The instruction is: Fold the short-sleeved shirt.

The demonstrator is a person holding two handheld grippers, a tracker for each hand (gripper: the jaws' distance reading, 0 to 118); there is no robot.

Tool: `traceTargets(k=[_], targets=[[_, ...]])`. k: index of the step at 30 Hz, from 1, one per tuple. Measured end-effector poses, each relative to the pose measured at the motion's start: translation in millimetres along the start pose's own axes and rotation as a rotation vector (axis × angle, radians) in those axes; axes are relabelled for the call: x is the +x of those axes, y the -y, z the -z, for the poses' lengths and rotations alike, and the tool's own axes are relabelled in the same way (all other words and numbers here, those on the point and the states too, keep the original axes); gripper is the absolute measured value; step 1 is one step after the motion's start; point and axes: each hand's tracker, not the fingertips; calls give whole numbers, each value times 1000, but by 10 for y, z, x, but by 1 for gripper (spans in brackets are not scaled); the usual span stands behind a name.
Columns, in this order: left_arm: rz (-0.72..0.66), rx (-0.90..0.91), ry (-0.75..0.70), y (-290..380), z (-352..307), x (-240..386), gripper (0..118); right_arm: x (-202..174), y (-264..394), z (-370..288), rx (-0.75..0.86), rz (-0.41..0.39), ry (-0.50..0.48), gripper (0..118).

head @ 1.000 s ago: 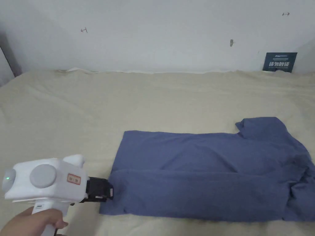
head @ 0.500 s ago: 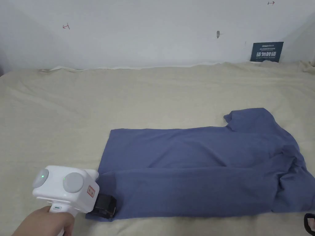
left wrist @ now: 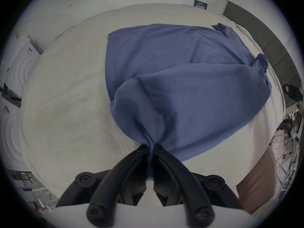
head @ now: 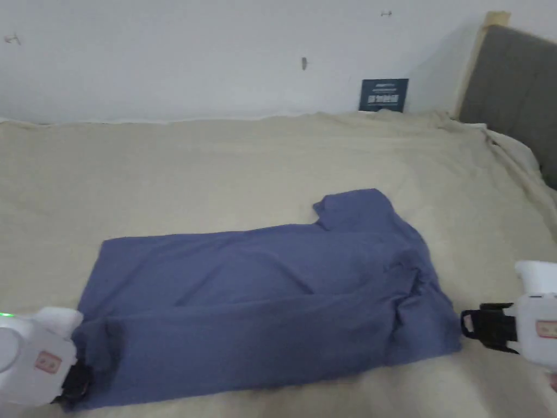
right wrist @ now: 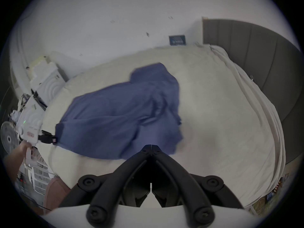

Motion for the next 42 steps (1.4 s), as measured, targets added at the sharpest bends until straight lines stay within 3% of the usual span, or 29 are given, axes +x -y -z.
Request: traceTargets(k=[2,4,5,7,8,11,14,16,17,18,19,21,22,24,26,29,30,33,38,42], targets=[[2,11,5,-13,-47,8,5,210,-152,153,-93,75,-41,6],[-6,19,11,-32,-72,17,5,331,-251,291,-142,150,-87,90],[-8,18,17,-32,-70,19,5,384,-289,366,-170,178,-119,117],[-9,20,20,-59,-88,9,5,484,-330,600,-250,224,-108,114],[-7,23,16,-61,-91,5,5,513,-330,644,-177,250,-80,112],[-15,15,19,-59,-80,0,5,413,-326,810,-283,252,-85,108],[-19,0,25,-53,-53,0,5,304,-302,910,-320,187,-66,108],[-23,-1,27,-72,28,-29,5,213,-291,969,-330,114,-35,98],[-27,-2,29,-73,39,-29,5,177,-286,988,-343,83,-26,78],[-30,-3,30,-71,54,-31,5,125,-274,944,-344,88,5,24],[-35,-4,31,-46,42,-17,5,72,-264,942,-346,56,44,9],[-55,-4,38,-27,68,-33,5,18,-247,845,-308,45,30,9],[-69,-3,45,-17,76,-50,5,261,-310,1150,-351,46,-15,9],[-91,0,58,-4,75,-78,5,350,-373,1168,-341,15,-11,9],[-97,4,61,-2,48,-65,5,94,-235,677,-243,-19,25,9],[-90,21,61,33,-115,4,5,5,-140,386,-219,14,-11,9],[-94,34,71,42,-169,1,5,242,-336,553,-265,42,-43,9],[-106,63,86,14,-241,-128,5,242,-341,318,-257,54,-73,9],[-95,69,114,198,-453,-130,5,210,-226,-85,-256,37,-72,9],[-127,28,160,544,-596,-74,5,308,125,-337,-306,101,-100,9]])
